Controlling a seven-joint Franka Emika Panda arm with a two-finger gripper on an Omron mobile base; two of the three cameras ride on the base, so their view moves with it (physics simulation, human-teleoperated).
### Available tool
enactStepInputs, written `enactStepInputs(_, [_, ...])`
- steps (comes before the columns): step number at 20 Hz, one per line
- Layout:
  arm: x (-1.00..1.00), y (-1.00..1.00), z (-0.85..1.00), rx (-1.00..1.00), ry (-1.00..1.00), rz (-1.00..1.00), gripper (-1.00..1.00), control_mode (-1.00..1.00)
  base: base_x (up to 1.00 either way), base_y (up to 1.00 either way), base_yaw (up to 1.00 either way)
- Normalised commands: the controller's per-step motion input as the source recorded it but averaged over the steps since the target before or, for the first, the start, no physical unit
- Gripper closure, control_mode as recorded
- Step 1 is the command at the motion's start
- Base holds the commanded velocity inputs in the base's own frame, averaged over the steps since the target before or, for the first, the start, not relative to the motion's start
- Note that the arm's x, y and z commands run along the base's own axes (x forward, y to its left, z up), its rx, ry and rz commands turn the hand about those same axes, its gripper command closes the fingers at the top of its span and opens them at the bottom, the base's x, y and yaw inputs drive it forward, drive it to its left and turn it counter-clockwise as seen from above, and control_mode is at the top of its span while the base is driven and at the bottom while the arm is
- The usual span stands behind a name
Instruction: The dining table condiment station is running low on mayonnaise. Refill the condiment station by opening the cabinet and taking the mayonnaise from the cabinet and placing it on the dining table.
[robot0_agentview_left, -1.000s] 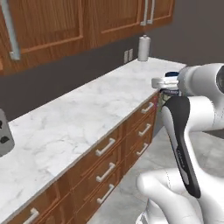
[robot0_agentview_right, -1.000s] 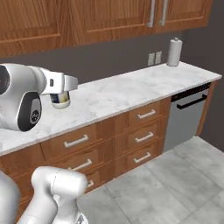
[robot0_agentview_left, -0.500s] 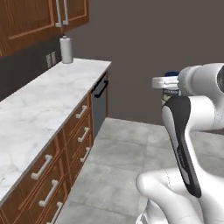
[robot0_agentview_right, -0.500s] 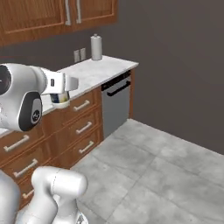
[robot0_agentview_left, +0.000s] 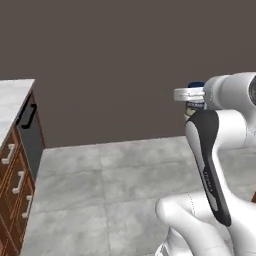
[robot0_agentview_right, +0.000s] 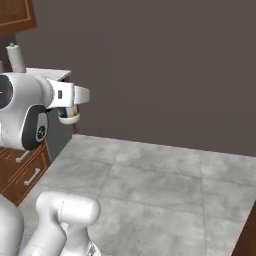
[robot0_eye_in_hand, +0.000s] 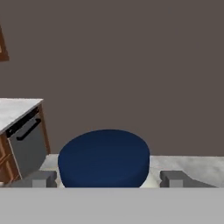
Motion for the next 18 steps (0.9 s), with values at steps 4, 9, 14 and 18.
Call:
enactStepInputs(4, [0.00,0.00,0.00,0.00,0.00,0.00,1.00,1.00,0.30,-0.40,-0.61])
enactStepInputs(9, [0.00,0.00,0.00,0.00,0.00,0.00,1.00,1.00,0.61,-0.24,-0.48])
enactStepInputs(14, [0.00,0.00,0.00,0.00,0.00,0.00,1.00,1.00,0.72,-0.06,-0.42])
enactStepInputs(18, [0.00,0.00,0.00,0.00,0.00,0.00,1.00,1.00,0.70,-0.06,-0.44])
